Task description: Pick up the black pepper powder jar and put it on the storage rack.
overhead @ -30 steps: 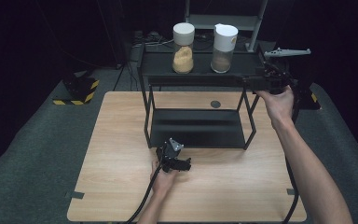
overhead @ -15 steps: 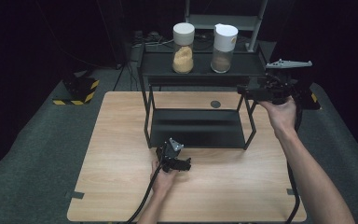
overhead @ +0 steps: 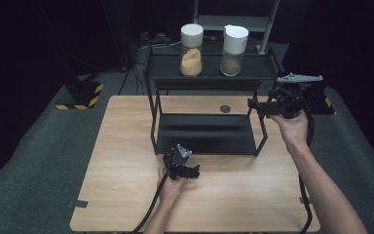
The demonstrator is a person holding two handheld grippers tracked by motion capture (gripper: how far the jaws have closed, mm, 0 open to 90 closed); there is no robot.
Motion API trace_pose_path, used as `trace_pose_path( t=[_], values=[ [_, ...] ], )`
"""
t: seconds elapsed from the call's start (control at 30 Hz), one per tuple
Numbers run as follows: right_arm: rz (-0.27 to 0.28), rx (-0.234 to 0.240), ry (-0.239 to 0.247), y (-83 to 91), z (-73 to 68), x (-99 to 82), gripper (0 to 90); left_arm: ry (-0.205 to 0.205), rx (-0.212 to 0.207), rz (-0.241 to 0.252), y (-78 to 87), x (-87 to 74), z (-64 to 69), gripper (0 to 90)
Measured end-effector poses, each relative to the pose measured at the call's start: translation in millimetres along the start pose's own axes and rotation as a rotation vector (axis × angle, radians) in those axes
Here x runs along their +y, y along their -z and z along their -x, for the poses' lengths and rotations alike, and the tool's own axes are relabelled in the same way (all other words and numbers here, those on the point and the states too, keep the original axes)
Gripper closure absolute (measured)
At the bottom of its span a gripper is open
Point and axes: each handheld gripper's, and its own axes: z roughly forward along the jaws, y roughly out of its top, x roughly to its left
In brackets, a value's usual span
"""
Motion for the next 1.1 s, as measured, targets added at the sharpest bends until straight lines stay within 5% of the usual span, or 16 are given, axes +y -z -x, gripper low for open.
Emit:
trace_pose_path(
  t=[1.1],
  values=[
    [-0.048, 0.025, -0.068, -16.1, 9.0, -38.1, 9.9, 0.001, 0.000, 0.000, 0.0, 0.1, 0.0, 3.1]
  ],
)
